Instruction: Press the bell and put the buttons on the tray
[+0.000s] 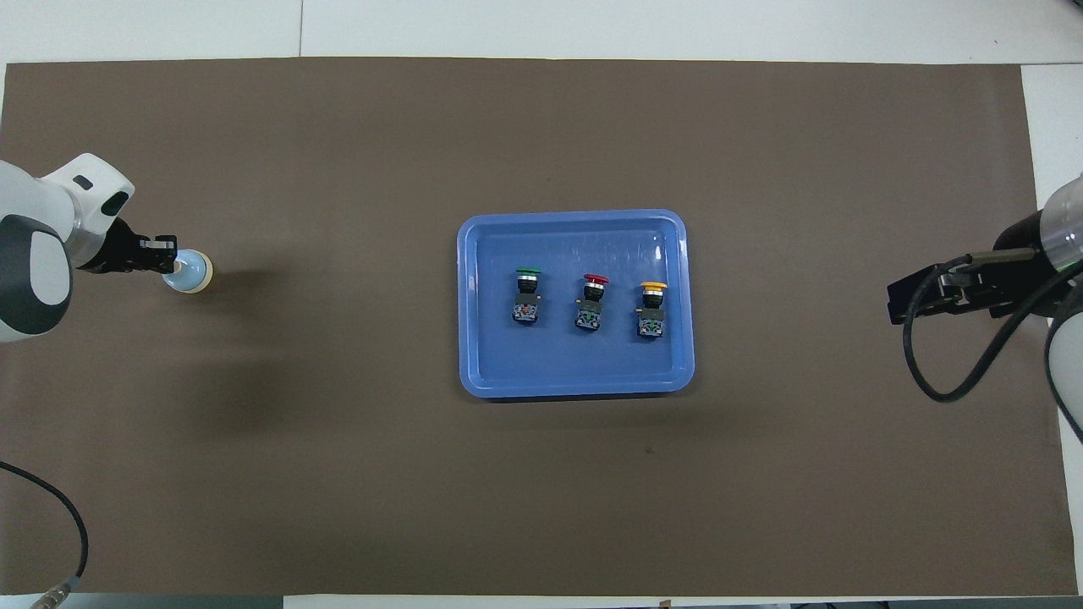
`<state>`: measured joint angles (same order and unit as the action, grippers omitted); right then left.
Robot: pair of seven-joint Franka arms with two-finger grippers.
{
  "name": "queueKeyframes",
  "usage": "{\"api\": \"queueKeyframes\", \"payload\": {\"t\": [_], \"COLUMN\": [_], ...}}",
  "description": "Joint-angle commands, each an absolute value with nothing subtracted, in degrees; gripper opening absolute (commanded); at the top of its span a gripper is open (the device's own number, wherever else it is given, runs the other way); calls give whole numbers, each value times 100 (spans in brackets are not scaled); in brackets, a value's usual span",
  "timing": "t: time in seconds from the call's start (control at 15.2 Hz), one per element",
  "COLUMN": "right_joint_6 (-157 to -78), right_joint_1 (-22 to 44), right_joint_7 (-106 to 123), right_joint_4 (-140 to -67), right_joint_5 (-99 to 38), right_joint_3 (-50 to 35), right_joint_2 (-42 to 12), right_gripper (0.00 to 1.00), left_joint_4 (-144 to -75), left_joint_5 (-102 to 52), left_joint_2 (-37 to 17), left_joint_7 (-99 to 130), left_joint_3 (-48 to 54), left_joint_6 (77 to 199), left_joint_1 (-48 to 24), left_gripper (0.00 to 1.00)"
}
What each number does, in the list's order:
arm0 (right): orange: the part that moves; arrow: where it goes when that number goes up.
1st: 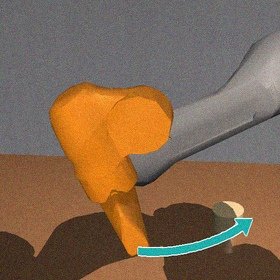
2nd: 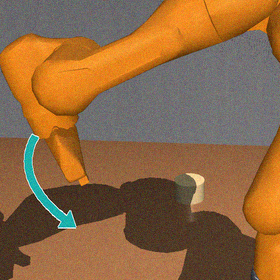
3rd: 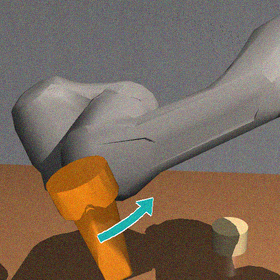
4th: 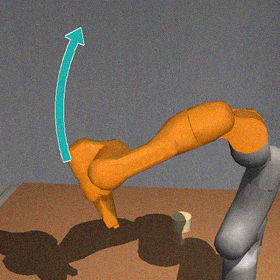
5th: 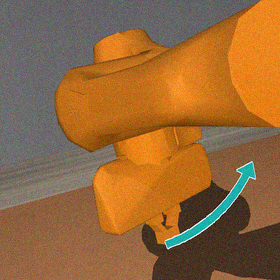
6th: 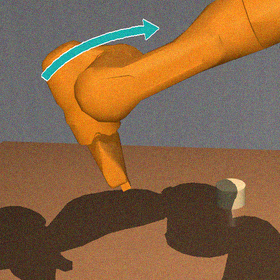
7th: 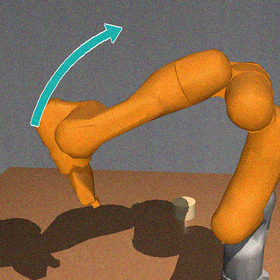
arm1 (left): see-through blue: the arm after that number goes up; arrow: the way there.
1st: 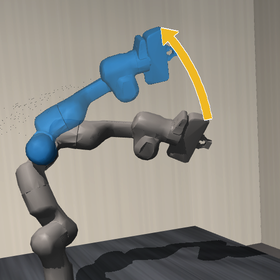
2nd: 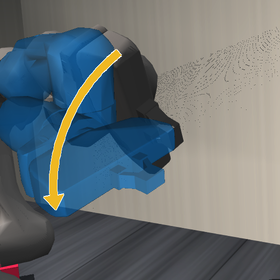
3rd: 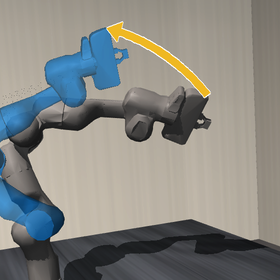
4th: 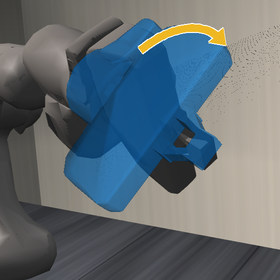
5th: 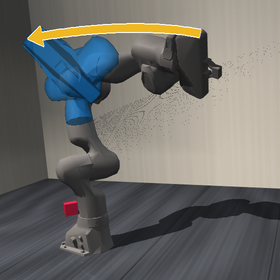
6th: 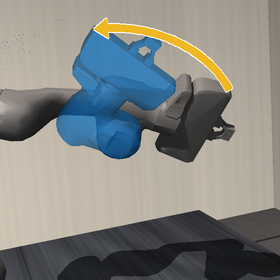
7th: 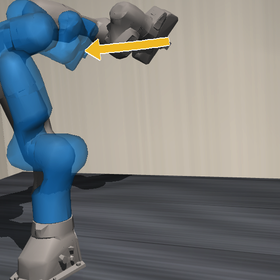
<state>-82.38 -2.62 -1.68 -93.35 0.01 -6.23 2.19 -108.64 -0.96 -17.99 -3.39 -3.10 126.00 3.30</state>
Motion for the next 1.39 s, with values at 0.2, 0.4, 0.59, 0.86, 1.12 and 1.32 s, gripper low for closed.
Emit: {"api": "queueKeyframes", "payload": {"t": [0.2, 0.4, 0.59, 0.86, 1.12, 1.32], "right_joint_6": [-8191, -8191, -8191, -8191, -8191, -8191], "right_joint_1": [-378, -378, -378, -378, -378, -378], "right_joint_7": [-53, -53, -53, -53, -53, -53], "right_joint_4": [-9325, -9325, -9325, -9325, -9325, -9325], "right_joint_5": [-44, -44, -44, -44, -44, -44], "right_joint_3": [-694, -694, -694, -694, -694, -694], "right_joint_2": [211, 211, 211, 211, 211, 211], "right_gripper": [100, 100, 100, 100, 100, 100], "left_joint_4": [-10857, -10170, -10230, -10169, -10151, -9968], "left_joint_5": [-105, -105, -105, -105, -114, -123], "left_joint_2": [-1758, -1232, -346, 386, 483, 352], "left_joint_7": [-422, -360, -317, -334, -343, -352], "left_joint_3": [-343, -334, -308, -281, -281, -281], "left_joint_6": [12475, 10832, 9883, 8870, 8630, 8894], "left_joint_1": [299, 45, -88, -79, -97, -132], "left_gripper": [0, 48, 100, 100, 100, 100]}}
